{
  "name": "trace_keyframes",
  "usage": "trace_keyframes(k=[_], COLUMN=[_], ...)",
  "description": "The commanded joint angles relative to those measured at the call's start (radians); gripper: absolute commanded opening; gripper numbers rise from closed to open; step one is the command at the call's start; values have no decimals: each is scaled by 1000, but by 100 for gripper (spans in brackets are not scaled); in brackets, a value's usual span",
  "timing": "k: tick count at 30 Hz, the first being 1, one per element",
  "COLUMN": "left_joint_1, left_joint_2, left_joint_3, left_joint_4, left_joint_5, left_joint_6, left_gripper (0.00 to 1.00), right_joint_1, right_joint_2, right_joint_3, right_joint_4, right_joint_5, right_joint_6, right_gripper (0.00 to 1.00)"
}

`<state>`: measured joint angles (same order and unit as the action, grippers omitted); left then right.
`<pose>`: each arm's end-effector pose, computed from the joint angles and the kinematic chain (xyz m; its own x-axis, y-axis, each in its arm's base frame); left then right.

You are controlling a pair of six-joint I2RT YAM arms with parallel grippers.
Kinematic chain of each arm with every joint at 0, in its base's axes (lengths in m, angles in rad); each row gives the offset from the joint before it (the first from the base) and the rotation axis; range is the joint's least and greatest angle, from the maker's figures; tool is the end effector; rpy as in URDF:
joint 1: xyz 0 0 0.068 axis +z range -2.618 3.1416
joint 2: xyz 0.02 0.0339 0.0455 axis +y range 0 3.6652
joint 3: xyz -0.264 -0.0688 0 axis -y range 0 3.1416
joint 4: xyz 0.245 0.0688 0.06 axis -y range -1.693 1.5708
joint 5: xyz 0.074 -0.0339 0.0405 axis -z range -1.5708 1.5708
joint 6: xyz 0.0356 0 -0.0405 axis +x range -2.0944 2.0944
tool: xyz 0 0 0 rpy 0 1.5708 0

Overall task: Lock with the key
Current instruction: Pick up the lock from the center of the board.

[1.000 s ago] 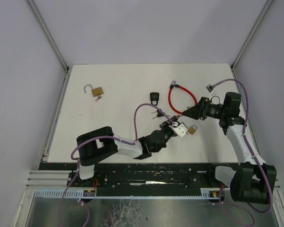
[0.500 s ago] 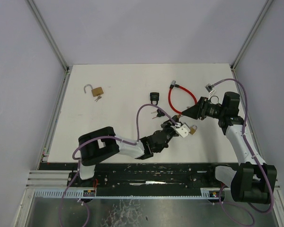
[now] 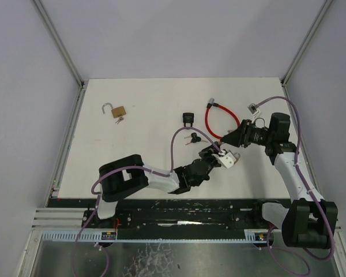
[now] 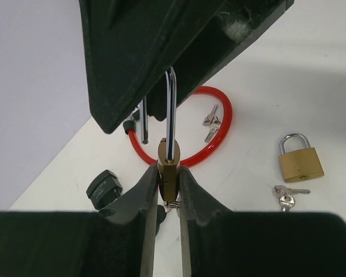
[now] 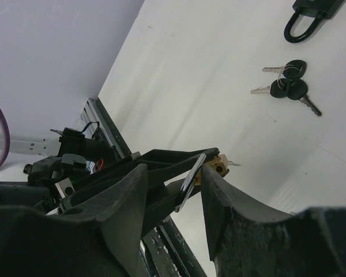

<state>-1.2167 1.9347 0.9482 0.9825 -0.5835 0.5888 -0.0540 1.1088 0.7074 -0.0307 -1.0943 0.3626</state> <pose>0.1581 -0.3711 0.1885 0.3275 0.4508 -0.8304 0.4929 0.6683 0.5572 0.2347 0.0190 0.2715 -0.6680 0.1990 -0.7170 -0.5819 0.4609 0.6700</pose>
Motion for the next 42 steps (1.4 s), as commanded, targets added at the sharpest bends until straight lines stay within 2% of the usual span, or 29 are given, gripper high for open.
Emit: trace_keyframes(k=[1, 10, 12, 17, 18, 22, 23, 26, 29, 31, 35, 38, 39, 40, 42], left_joint_1=[-5, 2, 4, 6, 6, 6, 5, 6, 5, 6, 12, 67, 118, 179, 331], left_joint_2=[10, 23, 21, 19, 16, 4, -4, -41, -111, -157, -260, -347, -372, -388, -384], left_joint_3=[39, 77, 78, 74, 73, 67, 62, 25, -31, -67, -159, -232, -243, -248, -260], left_joint_4=[6, -60, -62, -59, -61, -85, -87, -81, -87, -105, -73, -41, -51, -52, 31], left_joint_5=[-21, -43, -45, -41, -35, 1, 16, 67, 167, 246, 356, 482, 581, 768, 1042], left_joint_6=[0, -15, -44, -49, -51, -65, -73, -103, -135, -143, -176, -291, -371, -466, -665], left_gripper=[0, 0, 0, 0, 0, 0, 5, 37, 62, 69, 70, 70, 70, 69, 69], right_joint_1=[18, 23, 23, 23, 23, 22, 19, -2, -21, -30, -41, -41, -41, -41, -41], right_joint_2=[-30, -62, -64, -65, -66, -83, -88, -93, -95, -97, -106, -111, -114, -116, -121], right_joint_3=[40, 59, 60, 65, 66, 67, 66, 65, 78, 93, 120, 144, 153, 164, 184], right_joint_4=[-32, -96, -102, -114, -115, -107, -102, -82, -95, -124, -188, -263, -286, -316, -369], right_joint_5=[29, 112, 126, 148, 151, 149, 142, 104, 70, 55, 32, 23, 21, 20, 7], right_joint_6=[-64, -141, -151, -172, -176, -181, -179, -171, -196, -230, -335, -472, -517, -572, -663], right_gripper=[46, 35, 29, 3, 0, 0, 0, 0, 0, 0, 0, 0, 0, 0, 0])
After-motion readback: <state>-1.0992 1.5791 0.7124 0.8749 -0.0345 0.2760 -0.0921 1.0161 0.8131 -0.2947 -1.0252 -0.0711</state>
